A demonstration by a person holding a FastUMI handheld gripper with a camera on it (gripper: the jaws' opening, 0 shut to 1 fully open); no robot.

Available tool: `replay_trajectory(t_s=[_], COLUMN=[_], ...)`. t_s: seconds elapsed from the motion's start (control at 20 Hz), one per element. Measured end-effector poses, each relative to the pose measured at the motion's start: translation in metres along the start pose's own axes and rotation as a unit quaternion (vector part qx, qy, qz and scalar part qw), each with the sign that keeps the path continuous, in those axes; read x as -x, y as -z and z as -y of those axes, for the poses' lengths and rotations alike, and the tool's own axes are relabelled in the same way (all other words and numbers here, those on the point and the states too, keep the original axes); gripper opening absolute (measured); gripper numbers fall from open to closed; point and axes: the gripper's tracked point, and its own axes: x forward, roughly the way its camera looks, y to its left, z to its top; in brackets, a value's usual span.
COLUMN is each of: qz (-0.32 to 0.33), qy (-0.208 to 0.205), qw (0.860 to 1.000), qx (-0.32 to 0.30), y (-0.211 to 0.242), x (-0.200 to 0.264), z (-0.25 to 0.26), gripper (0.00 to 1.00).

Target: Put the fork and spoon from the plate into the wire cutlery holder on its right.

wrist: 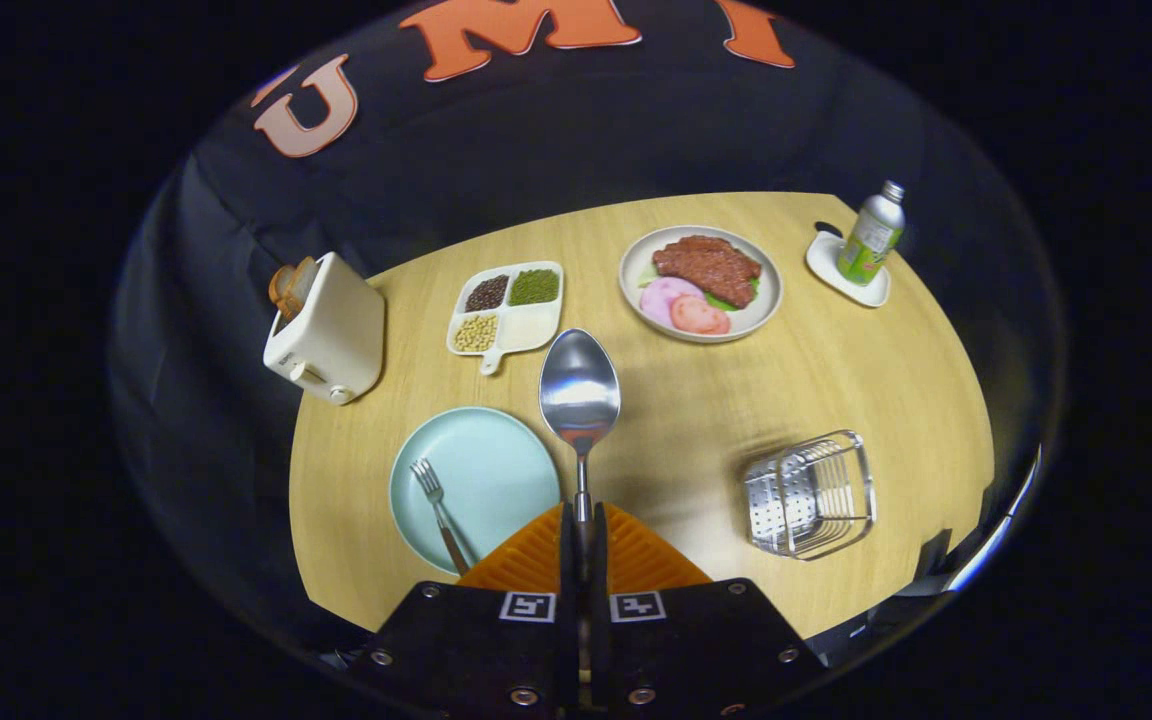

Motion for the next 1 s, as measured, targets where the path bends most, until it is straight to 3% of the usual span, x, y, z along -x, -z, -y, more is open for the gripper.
replay_trajectory(t_s=[0.45,0.75,1.0], qz=[-0.027,-0.058,-0.025], qy=[0.084,0.098,0.107], qw=[0.996,0.993,0.994], qx=[-0.029,-0.007,-0.008], y=[0.044,0.059,0.029], x=[0.016,0.008,0.004], z=[0.115,0.142,0.149], gripper=[0.05,0.06,0.09])
